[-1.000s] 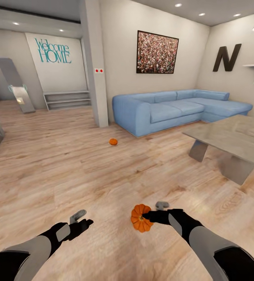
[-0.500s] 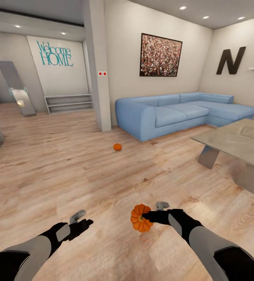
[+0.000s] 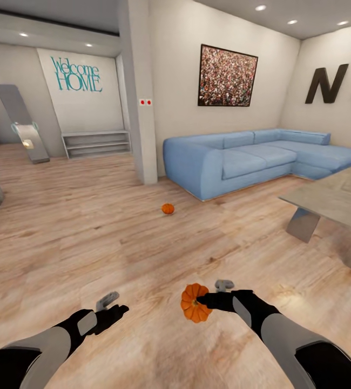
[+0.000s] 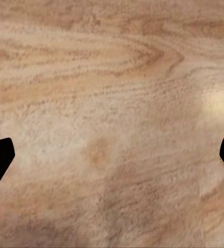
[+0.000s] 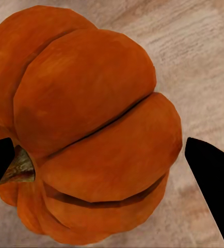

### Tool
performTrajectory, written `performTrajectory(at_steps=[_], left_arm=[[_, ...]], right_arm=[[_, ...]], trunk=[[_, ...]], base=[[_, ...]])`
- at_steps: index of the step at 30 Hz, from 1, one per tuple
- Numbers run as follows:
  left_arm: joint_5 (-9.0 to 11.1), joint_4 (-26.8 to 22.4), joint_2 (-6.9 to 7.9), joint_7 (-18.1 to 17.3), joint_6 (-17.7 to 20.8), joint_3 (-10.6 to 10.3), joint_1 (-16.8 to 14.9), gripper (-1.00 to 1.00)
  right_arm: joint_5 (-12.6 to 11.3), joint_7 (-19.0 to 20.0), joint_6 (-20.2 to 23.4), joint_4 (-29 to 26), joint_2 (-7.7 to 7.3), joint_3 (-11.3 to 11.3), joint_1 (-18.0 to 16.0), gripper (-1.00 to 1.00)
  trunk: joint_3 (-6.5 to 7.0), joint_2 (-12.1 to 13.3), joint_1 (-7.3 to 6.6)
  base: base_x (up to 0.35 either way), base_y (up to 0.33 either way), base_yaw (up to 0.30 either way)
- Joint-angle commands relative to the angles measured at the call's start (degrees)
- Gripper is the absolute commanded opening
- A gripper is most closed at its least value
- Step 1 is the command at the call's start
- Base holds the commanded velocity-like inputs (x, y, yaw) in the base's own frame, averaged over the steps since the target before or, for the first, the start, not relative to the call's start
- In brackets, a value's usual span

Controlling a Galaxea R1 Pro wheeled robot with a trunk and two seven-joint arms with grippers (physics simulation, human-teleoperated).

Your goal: Place each of the two pumpkins and all three candles from the living room inside a cabinet in the living room (use any cabinet), then make sure every cabinet is closed, and position the cauldron so it is next to a table in the living room.

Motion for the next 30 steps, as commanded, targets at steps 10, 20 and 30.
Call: performTrajectory(at_steps=[10,20,30], left_arm=[[0.57,0.02,-0.01,-0.13,0.23,-0.48,0.0,1.0],[0.57,0.02,-0.02,-0.13,0.24,-0.45,0.0,1.0],[0.57,0.02,-0.09,-0.13,0.23,-0.48,0.01,1.0]], right_arm=[[-0.83,0.1,0.23,-0.17,-0.03,0.19,-0.02,-1.0],[-0.76,-0.04,0.31,-0.17,-0.03,0.19,-0.02,-1.0],[-0.82,0.1,0.41,-0.34,-0.06,0.13,-0.02,-1.0]], trunk=[[-0.05,-0.02,0.02],[0.0,-0.02,0.02],[0.45,-0.02,0.02]], base=[[0.301,0.176,0.0],[0.301,0.174,-0.01],[0.301,0.192,-0.102]])
